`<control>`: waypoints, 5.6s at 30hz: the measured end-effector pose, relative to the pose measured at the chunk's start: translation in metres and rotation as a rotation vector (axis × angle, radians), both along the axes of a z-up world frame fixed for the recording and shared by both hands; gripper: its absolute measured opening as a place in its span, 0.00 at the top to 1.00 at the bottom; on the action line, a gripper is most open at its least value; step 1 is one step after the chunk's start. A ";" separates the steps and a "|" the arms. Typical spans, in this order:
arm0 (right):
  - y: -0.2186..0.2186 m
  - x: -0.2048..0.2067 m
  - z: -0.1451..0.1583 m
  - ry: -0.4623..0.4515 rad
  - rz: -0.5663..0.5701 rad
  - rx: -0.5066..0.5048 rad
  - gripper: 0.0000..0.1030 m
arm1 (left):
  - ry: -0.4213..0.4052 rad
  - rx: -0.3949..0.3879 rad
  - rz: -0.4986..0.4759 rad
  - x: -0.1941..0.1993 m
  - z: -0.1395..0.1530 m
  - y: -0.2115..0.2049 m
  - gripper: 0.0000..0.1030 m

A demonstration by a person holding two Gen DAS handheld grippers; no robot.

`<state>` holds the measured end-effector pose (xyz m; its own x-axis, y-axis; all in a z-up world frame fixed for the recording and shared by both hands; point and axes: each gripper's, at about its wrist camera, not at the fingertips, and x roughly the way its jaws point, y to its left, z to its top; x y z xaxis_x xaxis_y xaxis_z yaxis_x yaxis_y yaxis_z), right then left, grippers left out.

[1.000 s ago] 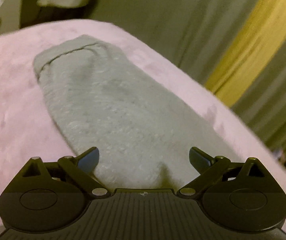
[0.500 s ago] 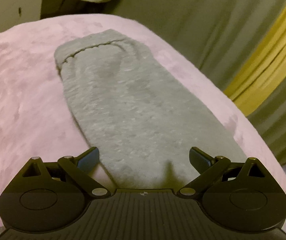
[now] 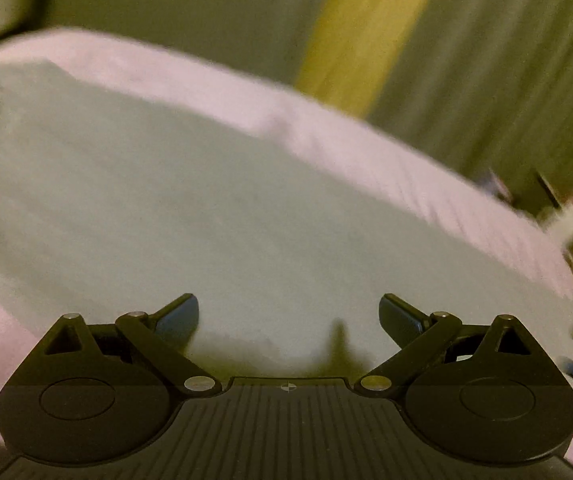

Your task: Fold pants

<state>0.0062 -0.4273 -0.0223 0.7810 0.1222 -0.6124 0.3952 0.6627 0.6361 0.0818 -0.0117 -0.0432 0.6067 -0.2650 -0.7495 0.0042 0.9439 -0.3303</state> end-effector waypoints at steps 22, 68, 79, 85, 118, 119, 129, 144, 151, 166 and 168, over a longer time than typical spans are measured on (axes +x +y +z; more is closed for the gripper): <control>-0.081 -0.047 -0.037 0.233 -0.318 -0.010 0.45 | 0.013 0.347 0.119 -0.005 -0.009 -0.009 0.03; -0.124 -0.115 -0.074 -0.117 -0.508 0.169 0.04 | -0.166 0.451 0.222 0.022 0.015 0.023 0.02; -0.143 -0.100 -0.085 -0.025 -0.559 0.155 0.77 | 0.036 0.296 0.319 0.039 -0.021 0.043 0.02; -0.144 -0.101 -0.089 -0.050 -0.534 0.155 0.72 | 0.035 0.331 0.304 0.044 -0.027 0.038 0.02; 0.144 0.078 0.037 -0.128 0.370 -0.662 0.90 | 0.023 0.212 0.327 0.034 -0.016 0.054 0.02; 0.160 0.086 0.020 -0.080 0.431 -0.651 0.90 | 0.020 0.213 0.322 0.033 -0.016 0.053 0.02; 0.203 0.094 -0.034 0.081 0.795 -0.653 0.89 | -0.007 0.130 0.255 0.032 -0.016 0.051 0.02; 0.111 0.070 0.011 -0.052 0.467 -0.306 0.04 | -0.103 0.113 -0.220 0.020 -0.004 -0.032 0.02; 0.050 0.077 -0.024 0.129 0.185 -0.072 0.04 | 0.064 0.034 -0.406 0.052 -0.034 -0.099 0.02; 0.049 0.092 -0.029 0.162 0.171 -0.152 0.04 | 0.003 0.133 -0.429 0.068 -0.039 -0.149 0.25; 0.050 0.091 -0.029 0.165 0.171 -0.164 0.04 | 0.003 0.146 -0.440 0.066 -0.038 -0.152 0.26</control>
<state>0.0976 -0.3772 -0.0508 0.6461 0.1325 -0.7517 0.3581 0.8171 0.4518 0.1474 -0.1635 -0.0810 0.4577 -0.3885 -0.7998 0.4137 0.8892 -0.1952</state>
